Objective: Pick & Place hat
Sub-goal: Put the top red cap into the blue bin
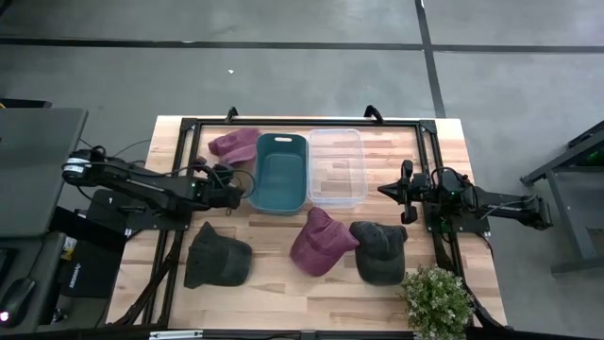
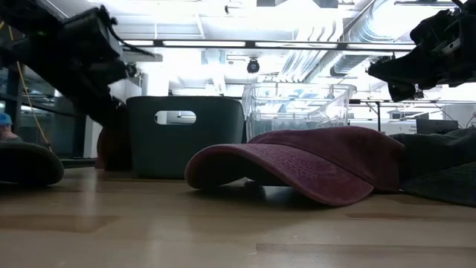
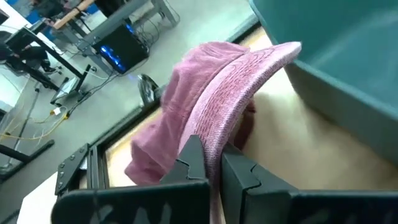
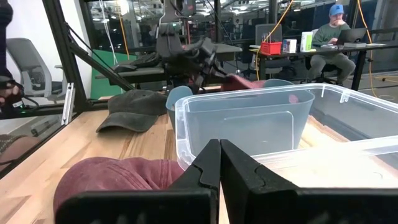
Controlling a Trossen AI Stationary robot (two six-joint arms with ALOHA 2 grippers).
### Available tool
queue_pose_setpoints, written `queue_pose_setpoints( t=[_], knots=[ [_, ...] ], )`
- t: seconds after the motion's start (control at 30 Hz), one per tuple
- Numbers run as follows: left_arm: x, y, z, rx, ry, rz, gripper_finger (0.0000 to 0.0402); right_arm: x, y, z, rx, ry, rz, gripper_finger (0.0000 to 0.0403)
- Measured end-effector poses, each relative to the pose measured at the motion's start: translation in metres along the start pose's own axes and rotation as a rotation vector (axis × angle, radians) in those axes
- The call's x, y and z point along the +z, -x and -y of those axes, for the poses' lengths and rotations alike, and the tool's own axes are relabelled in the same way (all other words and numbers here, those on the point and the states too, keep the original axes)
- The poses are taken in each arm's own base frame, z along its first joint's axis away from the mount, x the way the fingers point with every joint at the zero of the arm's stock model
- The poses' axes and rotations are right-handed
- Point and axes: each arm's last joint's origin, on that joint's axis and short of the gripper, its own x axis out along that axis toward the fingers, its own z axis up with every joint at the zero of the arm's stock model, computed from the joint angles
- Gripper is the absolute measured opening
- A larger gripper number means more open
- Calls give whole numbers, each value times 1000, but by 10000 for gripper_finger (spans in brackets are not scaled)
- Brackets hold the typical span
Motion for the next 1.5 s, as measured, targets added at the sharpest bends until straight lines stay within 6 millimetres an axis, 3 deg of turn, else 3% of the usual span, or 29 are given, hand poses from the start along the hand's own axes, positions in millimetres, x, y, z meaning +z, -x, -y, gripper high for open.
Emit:
queue_pose_setpoints(
  t=[0.33, 0.73, 1.5],
  knots=[
    [13, 9, -19, 91, 141, 121, 2, 0, 0, 0, 0, 0, 0, 0],
    [22, 15, -29, 217, 170, 215, 0, 0, 0, 0, 0, 0, 0, 0],
    [103, 48, -55, 240, -99, 209, 0, 0, 0, 0, 1, 0, 0, 0]
  ],
)
